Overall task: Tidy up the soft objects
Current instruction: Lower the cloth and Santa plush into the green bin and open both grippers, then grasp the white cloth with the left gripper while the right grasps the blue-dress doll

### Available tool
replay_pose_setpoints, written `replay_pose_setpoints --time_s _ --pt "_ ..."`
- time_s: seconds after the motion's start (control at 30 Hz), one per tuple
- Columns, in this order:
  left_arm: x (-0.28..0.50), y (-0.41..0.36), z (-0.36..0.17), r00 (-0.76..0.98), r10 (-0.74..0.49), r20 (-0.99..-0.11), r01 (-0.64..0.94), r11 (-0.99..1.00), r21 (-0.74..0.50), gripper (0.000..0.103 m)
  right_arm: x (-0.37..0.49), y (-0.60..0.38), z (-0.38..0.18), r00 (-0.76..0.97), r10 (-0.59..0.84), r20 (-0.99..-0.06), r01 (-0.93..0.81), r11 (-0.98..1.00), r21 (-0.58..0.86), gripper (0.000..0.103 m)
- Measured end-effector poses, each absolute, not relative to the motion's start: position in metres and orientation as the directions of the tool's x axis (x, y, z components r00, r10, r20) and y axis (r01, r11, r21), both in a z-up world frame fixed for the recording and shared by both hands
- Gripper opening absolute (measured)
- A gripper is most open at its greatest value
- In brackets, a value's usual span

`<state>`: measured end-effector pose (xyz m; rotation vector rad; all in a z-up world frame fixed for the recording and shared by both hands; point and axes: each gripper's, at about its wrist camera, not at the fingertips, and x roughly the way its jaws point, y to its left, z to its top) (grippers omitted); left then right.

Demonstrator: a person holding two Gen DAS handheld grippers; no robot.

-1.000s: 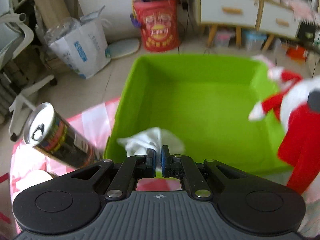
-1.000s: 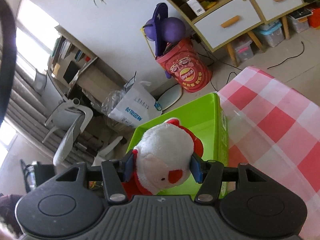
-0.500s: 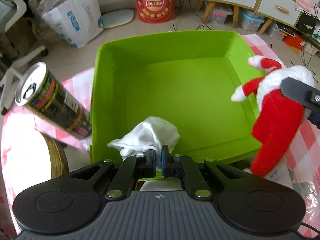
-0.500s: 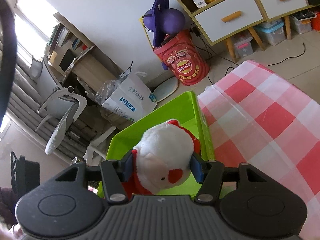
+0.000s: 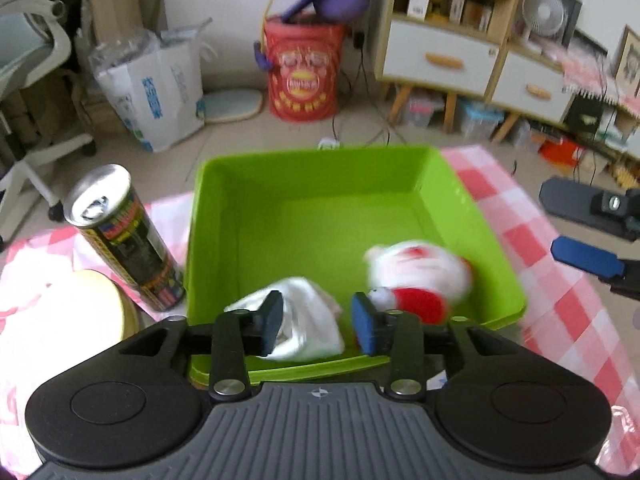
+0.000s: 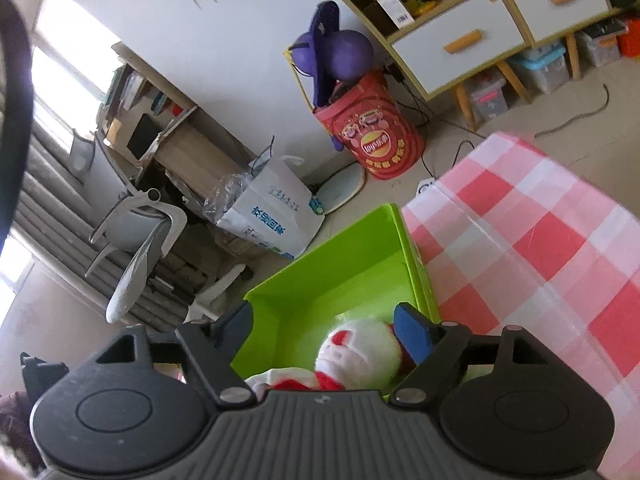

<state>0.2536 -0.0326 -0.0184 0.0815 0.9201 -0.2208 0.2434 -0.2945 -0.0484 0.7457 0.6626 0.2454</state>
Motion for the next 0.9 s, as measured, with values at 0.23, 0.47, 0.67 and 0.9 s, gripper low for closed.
replay_pose_setpoints --time_s 0.23,0.47,0.67,0.9 --pt "0.22 -0.022 0.013 0.638 -0.17 -0.751 0.191 0.98 -0.059 0.067 0.219 -0.29 -0.022 0.768 0.407 -0.494 -0.01 0.78 0.626 0.06" --pt "0.175 -0.004 0.019 0.655 -0.157 -0.739 0.14 0.986 -0.086 0.08 0.183 -0.29 -0.012 0.745 0.378 -0.549 -0.016 0.834 0.551 0.061" --pt "0.139 0.012 0.013 0.646 -0.151 -0.748 0.093 0.988 -0.119 0.089 0.158 -0.289 -0.011 0.719 0.364 -0.593 -0.025 0.865 0.5 0.061" --pt "0.103 0.023 -0.006 0.66 -0.143 -0.737 0.046 0.988 -0.15 0.097 0.134 -0.285 -0.024 0.7 0.358 -0.618 -0.041 0.884 0.466 0.061"
